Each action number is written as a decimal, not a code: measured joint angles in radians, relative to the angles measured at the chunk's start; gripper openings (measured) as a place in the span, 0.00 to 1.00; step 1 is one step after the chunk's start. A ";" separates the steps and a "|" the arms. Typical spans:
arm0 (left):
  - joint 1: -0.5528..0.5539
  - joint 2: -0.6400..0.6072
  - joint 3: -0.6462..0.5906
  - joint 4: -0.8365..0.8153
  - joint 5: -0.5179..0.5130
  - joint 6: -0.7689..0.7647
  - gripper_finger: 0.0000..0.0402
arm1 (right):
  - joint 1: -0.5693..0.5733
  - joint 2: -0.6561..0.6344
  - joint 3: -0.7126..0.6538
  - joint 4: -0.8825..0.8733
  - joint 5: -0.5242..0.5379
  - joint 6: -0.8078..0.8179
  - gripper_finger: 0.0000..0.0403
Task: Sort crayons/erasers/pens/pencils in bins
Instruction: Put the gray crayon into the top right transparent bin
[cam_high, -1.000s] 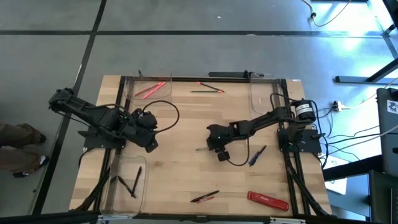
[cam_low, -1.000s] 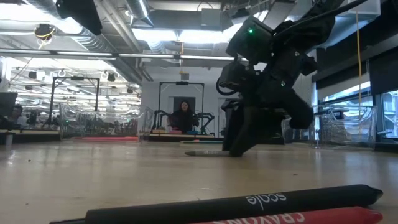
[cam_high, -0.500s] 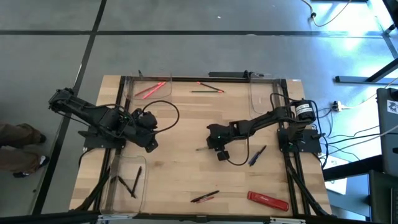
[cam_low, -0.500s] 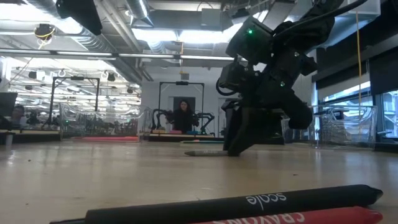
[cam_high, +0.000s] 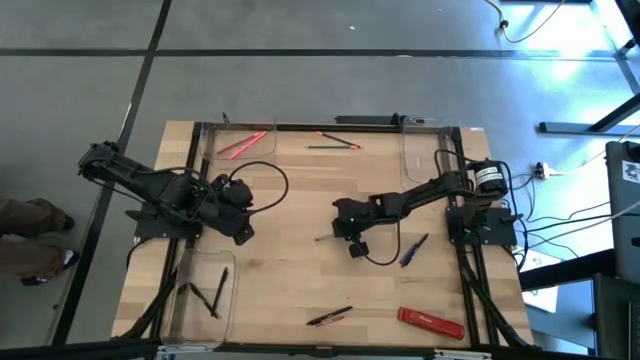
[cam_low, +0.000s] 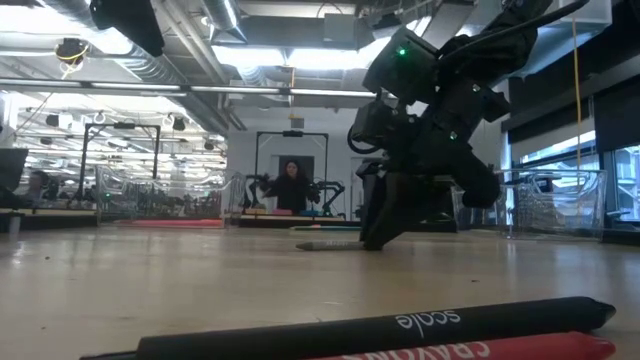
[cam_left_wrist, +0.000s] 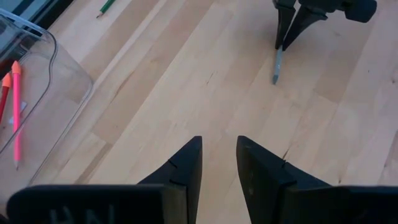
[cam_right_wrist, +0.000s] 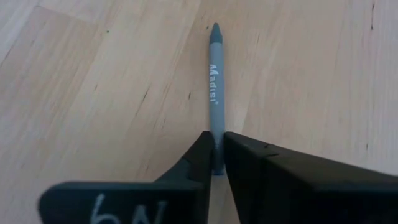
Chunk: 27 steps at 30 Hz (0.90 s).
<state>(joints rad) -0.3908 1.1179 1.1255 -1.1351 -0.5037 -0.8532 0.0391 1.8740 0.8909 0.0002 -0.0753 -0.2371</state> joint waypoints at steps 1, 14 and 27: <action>0.000 0.000 0.000 0.000 0.000 0.000 0.23 | 0.000 0.000 0.000 0.000 0.000 0.000 0.09; 0.000 0.000 0.000 0.000 0.000 0.000 0.23 | -0.033 -0.009 -0.001 0.004 -0.076 0.059 0.09; 0.000 0.000 0.000 -0.001 0.000 0.000 0.23 | -0.115 -0.172 -0.007 -0.072 -0.063 0.155 0.09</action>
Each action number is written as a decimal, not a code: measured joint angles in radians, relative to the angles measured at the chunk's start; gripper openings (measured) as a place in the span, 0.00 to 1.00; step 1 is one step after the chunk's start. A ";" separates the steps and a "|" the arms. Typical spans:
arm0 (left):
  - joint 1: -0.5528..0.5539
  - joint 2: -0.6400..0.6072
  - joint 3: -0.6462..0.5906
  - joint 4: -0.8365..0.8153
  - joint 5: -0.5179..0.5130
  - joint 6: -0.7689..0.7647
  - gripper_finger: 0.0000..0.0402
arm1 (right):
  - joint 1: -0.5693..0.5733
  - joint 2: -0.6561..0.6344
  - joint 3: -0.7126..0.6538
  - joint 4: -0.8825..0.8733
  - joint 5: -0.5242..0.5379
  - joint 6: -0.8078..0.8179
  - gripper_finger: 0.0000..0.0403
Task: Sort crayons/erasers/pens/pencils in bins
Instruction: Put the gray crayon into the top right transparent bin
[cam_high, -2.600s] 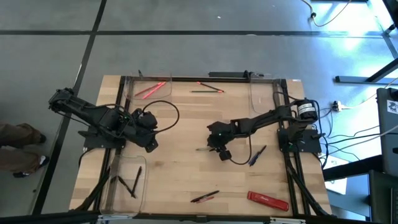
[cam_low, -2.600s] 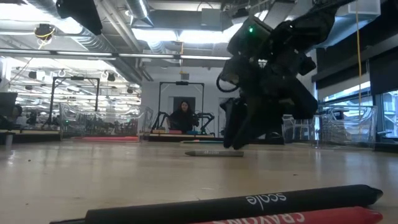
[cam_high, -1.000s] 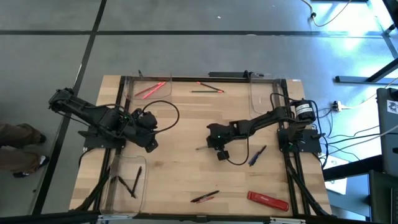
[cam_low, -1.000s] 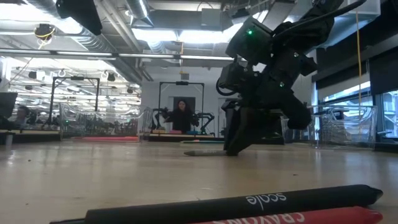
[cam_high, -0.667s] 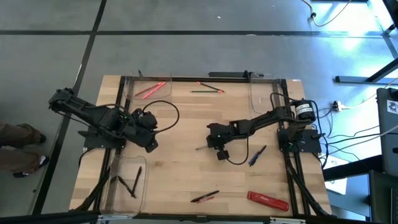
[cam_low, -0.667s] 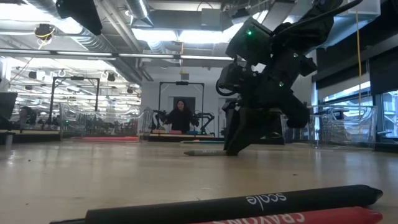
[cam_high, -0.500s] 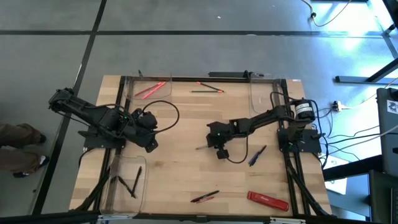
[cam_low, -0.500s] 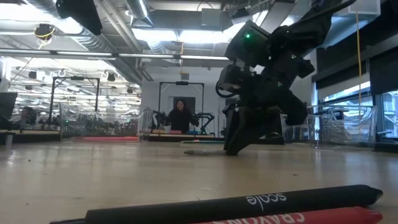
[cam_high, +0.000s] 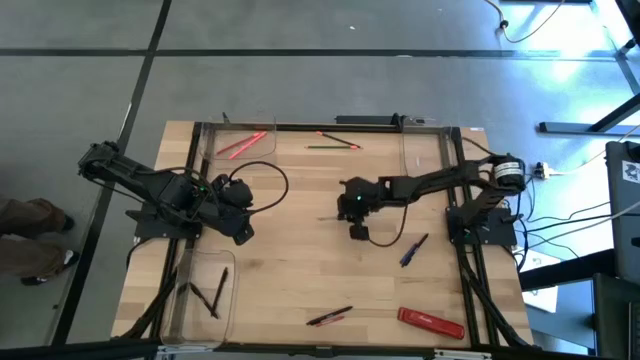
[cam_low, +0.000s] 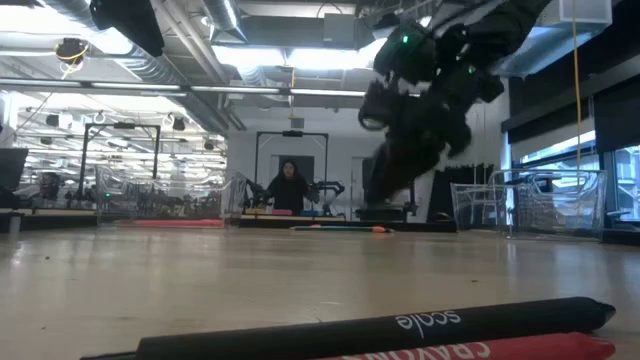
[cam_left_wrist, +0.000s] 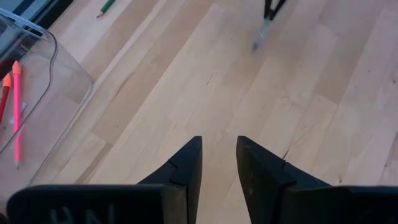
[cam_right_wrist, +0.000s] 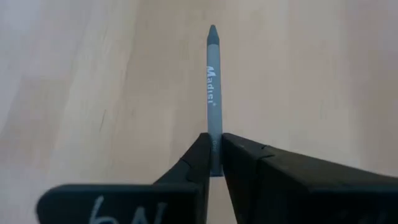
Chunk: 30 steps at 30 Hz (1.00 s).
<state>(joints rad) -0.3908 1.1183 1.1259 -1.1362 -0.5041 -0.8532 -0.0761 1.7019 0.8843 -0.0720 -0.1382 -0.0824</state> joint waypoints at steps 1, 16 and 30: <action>0.000 0.000 0.000 0.000 0.000 0.000 0.23 | -0.007 -0.022 0.001 -0.003 0.005 0.012 0.09; 0.033 0.000 0.000 0.052 -0.063 0.008 0.23 | -0.169 -0.446 0.004 -0.312 0.273 0.278 0.09; 0.129 0.000 0.000 0.277 -0.091 0.280 0.23 | -0.439 -0.613 0.005 -0.793 0.538 0.566 0.09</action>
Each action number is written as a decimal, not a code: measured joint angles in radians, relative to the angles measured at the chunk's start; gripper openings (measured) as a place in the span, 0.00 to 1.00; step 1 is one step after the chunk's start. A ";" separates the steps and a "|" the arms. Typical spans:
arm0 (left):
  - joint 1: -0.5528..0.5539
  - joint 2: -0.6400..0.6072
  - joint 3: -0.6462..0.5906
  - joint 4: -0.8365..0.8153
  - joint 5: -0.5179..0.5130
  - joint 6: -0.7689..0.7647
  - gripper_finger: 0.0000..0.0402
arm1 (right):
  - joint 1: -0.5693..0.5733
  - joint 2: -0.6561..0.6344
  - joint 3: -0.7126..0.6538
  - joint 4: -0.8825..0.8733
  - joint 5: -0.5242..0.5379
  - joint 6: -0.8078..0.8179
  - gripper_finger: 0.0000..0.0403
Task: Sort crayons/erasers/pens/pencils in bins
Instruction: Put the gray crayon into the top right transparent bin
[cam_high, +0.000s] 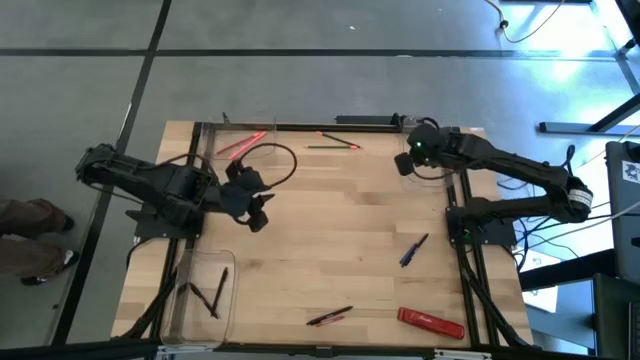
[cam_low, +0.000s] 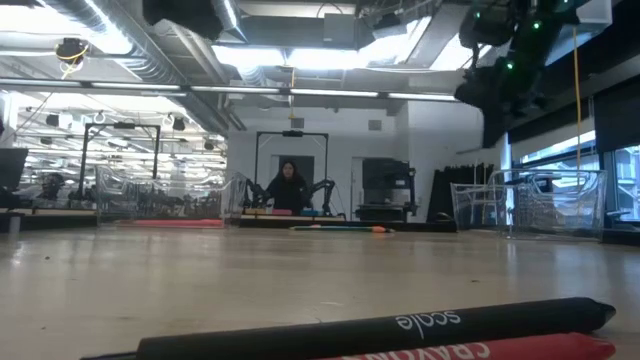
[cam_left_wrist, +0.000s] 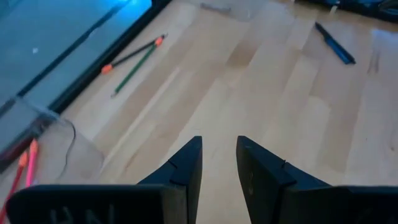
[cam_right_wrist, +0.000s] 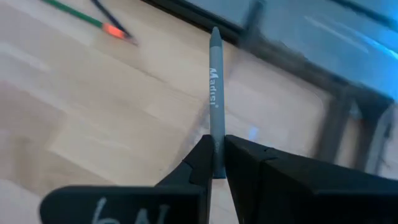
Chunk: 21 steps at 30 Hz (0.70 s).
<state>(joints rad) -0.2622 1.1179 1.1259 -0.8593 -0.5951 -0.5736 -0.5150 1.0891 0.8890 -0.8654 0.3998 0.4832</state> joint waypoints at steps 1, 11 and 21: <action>0.007 0.000 0.000 0.016 0.000 0.025 0.23 | -0.016 0.002 -0.001 -0.021 0.000 0.009 0.09; 0.071 0.000 0.000 0.125 0.003 0.196 0.23 | -0.155 0.003 -0.154 0.008 -0.081 0.037 0.09; 0.097 0.000 0.000 0.124 0.028 0.202 0.23 | -0.209 0.003 -0.249 0.112 -0.163 0.030 0.09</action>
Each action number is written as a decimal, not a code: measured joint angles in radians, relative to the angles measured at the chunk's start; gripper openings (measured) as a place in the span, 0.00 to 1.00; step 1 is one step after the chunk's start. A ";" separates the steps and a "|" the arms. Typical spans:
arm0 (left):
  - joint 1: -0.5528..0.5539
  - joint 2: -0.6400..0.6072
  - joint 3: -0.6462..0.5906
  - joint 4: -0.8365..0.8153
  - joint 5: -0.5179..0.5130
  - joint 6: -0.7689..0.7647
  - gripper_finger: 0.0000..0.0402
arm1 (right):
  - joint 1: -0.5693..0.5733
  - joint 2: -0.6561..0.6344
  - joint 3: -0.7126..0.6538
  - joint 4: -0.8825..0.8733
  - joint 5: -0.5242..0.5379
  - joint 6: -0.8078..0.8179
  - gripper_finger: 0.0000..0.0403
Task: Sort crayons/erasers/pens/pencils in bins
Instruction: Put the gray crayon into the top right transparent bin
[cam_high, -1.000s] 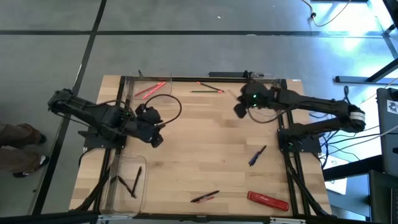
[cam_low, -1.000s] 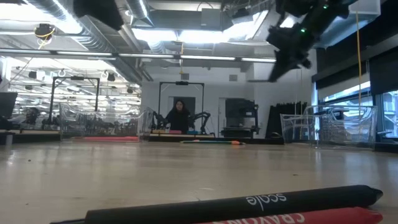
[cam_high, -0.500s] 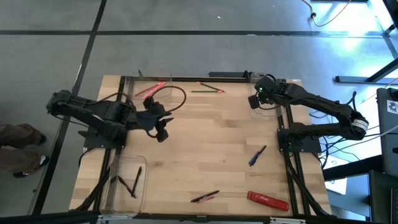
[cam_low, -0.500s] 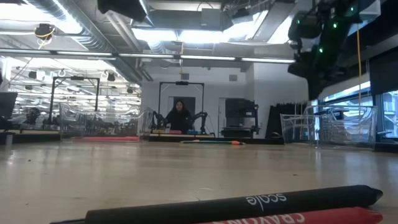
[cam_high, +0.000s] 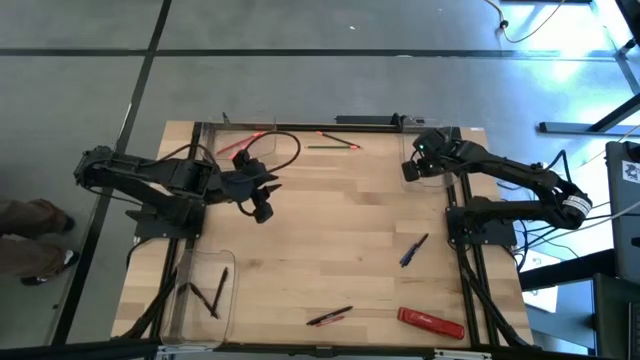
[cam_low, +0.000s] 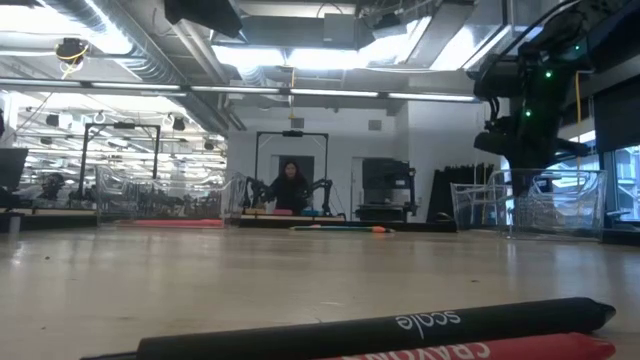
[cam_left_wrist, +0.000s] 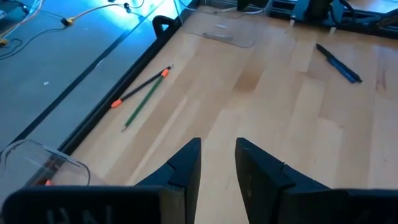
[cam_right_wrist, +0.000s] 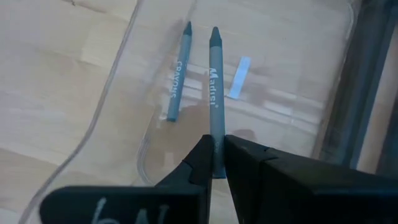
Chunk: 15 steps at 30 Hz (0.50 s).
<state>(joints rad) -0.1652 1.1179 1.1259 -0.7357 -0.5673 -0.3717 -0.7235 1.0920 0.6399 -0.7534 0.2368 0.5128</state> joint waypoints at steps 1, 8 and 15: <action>0.001 0.000 0.000 0.000 0.003 0.000 0.23 | -0.001 0.000 -0.001 0.003 -0.005 0.001 0.09; 0.001 0.000 0.000 0.000 0.004 0.000 0.23 | -0.002 0.000 -0.007 0.003 -0.004 0.007 0.09; 0.001 0.000 0.000 -0.001 0.004 -0.001 0.23 | -0.001 0.000 -0.007 0.002 0.004 0.007 0.22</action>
<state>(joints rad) -0.1638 1.1180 1.1259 -0.7368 -0.5630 -0.3730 -0.7246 1.0920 0.6327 -0.7509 0.2407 0.5196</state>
